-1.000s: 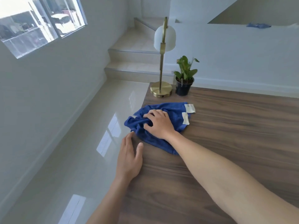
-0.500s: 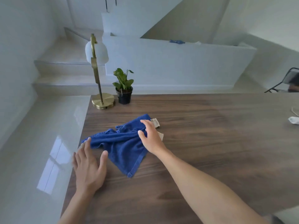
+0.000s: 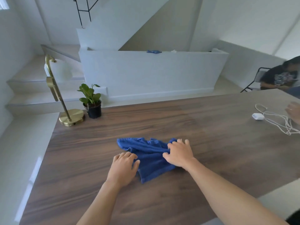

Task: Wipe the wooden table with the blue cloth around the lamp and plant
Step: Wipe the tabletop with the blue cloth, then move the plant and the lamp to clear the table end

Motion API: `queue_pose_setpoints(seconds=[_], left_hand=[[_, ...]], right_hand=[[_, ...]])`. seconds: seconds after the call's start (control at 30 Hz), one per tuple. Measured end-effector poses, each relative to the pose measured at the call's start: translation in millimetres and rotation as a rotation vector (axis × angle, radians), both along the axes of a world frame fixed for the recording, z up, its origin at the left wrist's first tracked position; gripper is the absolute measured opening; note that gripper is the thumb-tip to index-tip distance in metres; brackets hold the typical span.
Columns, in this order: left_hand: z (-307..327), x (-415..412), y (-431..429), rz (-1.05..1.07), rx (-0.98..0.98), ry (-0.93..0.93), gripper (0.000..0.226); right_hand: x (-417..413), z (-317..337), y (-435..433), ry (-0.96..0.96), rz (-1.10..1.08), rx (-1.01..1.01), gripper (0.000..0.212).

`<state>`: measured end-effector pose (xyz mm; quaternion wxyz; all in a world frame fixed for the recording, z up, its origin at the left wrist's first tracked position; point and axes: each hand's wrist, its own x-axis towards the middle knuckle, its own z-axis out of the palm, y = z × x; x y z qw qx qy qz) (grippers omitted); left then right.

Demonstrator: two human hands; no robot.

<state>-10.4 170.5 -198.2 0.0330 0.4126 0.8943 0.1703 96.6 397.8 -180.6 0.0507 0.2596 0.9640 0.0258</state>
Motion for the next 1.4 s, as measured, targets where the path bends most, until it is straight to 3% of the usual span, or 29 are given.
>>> queue_pose_setpoints(seconds=[0.1, 0.23, 0.33, 0.4, 0.47, 0.6, 0.73, 0.87, 1.0, 1.1, 1.17, 1.4], left_hand=[[5.3, 29.6, 55.1, -0.058, 0.027, 0.028, 0.065], [5.9, 77.1, 128.1, -0.116, 0.11, 0.003, 0.045], [-2.8, 104.9, 171.4, -0.07, 0.146, -0.044, 0.053], [-12.3, 113.7, 185.1, 0.007, 0.128, -0.08, 0.066], [-25.8, 116.4, 191.4, 0.054, 0.062, -0.006, 0.068], [-36.9, 117.2, 189.6, 0.131, -0.011, 0.051, 0.066], [-41.0, 135.2, 184.0, 0.121, -0.09, 0.052, 0.063], [-34.5, 146.1, 179.0, 0.087, -0.109, -0.008, 0.061], [-8.9, 127.2, 164.7, 0.08, -0.079, -0.116, 0.057], [16.5, 99.4, 143.8, 0.168, -0.006, -0.123, 0.038], [31.0, 75.6, 128.1, 0.227, 0.011, -0.115, 0.027], [61.8, -20.4, 60.4, 0.445, 0.162, -0.132, 0.023]], right_hand=[[59.7, 2.2, 53.1, 0.028, -0.093, 0.092, 0.044], [95.7, 3.3, 104.3, 0.249, -0.156, 0.159, 0.044], [102.1, -1.3, 122.6, 0.39, -0.013, 0.018, 0.038], [101.2, -10.5, 120.1, 0.352, 0.131, -0.141, 0.045], [100.6, -22.2, 113.4, 0.268, 0.257, -0.177, 0.057], [102.0, -39.4, 120.0, 0.138, 0.269, -0.238, 0.078], [106.4, -37.0, 140.3, 0.081, 0.155, -0.239, 0.054], [100.2, -23.4, 136.1, -0.053, -0.1, -0.08, 0.056], [69.9, -7.5, 115.4, 0.112, -0.054, 0.034, 0.044], [33.1, 5.5, 88.0, 0.295, 0.108, -0.186, 0.031], [4.9, 22.0, 61.6, 0.25, 0.144, -0.357, 0.035], [-91.4, 57.6, -12.9, 0.316, 0.275, -0.465, 0.04]])
